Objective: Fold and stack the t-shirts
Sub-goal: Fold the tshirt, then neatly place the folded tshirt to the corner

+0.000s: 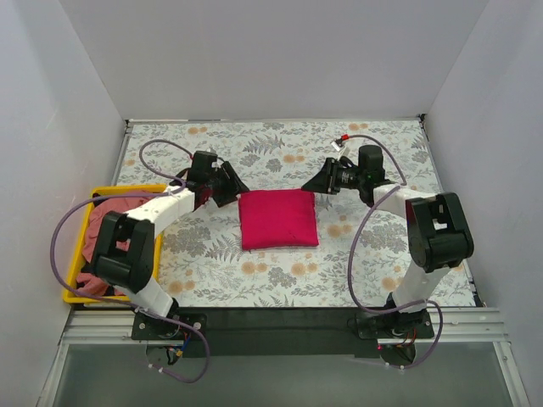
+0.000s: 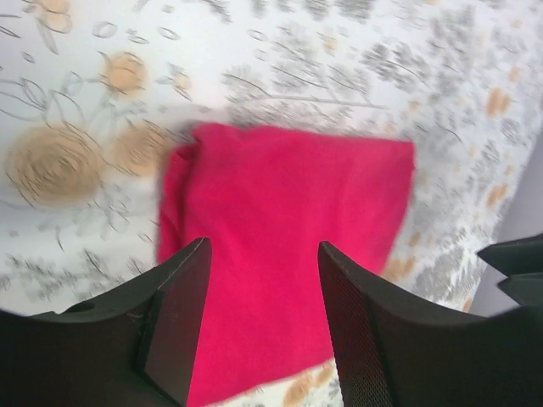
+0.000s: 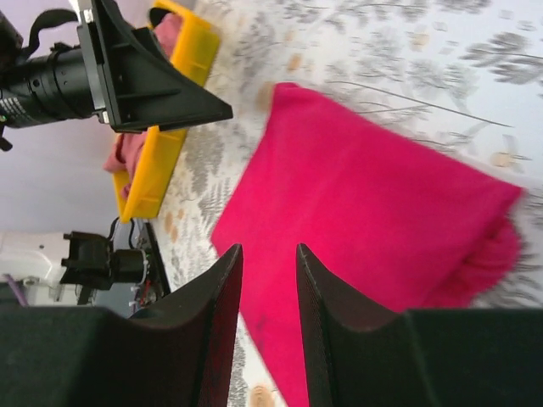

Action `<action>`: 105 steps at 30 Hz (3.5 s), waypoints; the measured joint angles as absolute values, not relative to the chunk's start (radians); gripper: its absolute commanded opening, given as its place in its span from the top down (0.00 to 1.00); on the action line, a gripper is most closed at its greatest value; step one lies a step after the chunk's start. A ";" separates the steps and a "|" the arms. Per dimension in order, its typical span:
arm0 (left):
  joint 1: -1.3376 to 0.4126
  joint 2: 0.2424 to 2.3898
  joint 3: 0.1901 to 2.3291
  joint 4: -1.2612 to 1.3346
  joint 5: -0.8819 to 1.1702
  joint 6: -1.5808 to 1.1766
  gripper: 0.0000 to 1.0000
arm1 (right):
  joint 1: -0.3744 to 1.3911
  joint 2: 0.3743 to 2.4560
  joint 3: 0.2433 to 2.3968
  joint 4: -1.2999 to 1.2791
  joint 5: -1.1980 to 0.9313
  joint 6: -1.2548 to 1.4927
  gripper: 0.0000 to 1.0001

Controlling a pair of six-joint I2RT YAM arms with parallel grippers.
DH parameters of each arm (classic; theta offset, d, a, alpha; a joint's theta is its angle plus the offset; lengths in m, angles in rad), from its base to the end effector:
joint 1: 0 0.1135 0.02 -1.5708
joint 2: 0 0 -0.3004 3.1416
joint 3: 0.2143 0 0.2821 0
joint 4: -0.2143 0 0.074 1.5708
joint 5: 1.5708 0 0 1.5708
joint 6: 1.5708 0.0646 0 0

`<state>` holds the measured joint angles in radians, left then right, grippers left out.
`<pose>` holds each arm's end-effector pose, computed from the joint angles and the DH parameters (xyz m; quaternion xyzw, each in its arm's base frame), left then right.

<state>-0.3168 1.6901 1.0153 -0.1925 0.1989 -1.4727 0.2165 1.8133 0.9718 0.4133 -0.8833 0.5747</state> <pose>0.3736 -0.1359 0.1817 -0.4817 0.8011 -0.3258 0.1418 0.4045 0.1401 0.1918 -0.0919 0.7895 0.5202 0.3125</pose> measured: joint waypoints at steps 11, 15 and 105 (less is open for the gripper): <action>-0.488 1.454 0.770 -0.210 0.266 -1.466 0.96 | 0.313 1.716 0.654 0.446 -0.968 0.492 0.62; -0.471 1.540 0.691 -0.247 0.286 -1.496 0.99 | 0.287 1.833 0.598 0.461 -0.997 0.452 0.65; -0.152 1.155 0.695 -0.430 -0.054 -1.352 0.23 | 1.141 1.865 1.277 -0.324 0.109 -0.102 0.34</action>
